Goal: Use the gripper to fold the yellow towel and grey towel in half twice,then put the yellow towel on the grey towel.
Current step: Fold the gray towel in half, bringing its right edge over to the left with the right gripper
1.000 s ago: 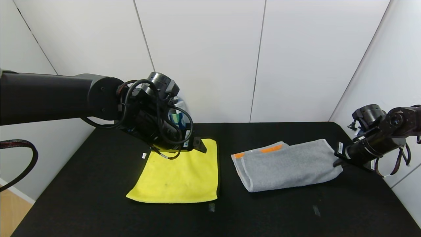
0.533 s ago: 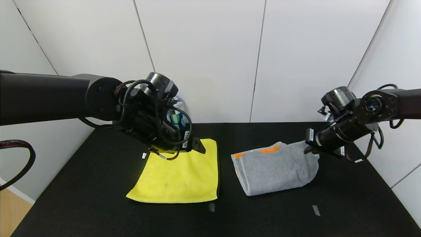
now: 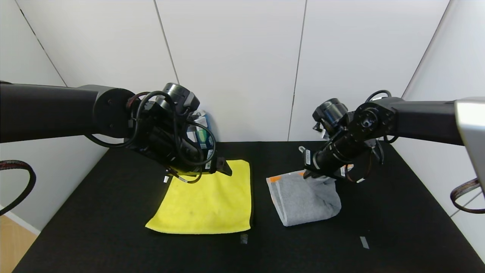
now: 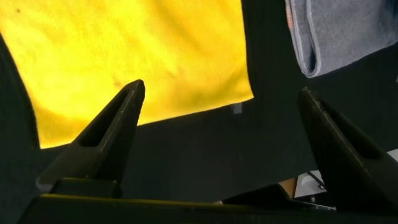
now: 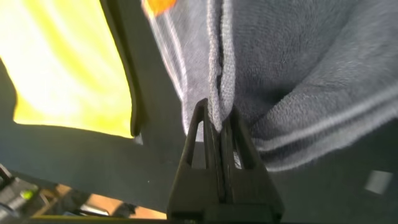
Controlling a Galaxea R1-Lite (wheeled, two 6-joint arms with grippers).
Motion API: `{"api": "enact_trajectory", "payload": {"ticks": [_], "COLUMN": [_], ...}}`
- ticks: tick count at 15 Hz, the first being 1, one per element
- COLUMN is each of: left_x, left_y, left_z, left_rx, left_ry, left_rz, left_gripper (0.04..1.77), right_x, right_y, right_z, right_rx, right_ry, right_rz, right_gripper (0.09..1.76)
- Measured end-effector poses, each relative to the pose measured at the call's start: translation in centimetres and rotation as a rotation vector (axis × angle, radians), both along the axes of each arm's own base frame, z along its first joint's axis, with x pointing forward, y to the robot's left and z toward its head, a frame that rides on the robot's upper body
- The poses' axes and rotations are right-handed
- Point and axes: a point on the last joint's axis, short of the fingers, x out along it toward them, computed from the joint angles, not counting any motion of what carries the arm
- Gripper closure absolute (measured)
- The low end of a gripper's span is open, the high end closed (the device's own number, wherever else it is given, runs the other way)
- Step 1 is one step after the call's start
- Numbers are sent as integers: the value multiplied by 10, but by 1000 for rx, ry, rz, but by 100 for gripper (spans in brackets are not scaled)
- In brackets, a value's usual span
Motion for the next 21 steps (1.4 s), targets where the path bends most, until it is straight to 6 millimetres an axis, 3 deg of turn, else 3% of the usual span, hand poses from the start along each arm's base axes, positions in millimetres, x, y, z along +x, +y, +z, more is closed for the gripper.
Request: {"api": "enact_trajectory", "payload": {"ticks": [5,9,13,20,21], "left_x": [1,2,3,4,4], "left_y": [4,3,3,3,3], "left_z": [-6,-9,-10,-12,-11], "left_rx": [9,12,15,16,16], "left_ry": [19,25,28,33,32], "left_rz": [11,11,11,14,13], "left_gripper": [9,9,9,9,9], "right_x": [-4,-15,-23,-30,-30], "right_y": [36,57,68,69,70], "right_z": [-40,-57,-62,-52,-52], "right_rx": [-87,-121,-138,-135,-134], "right_ry": [77,133,159,159,160], "right_rz": [59,113,143,159,161], "right_gripper": [173,173,173,173,155]}}
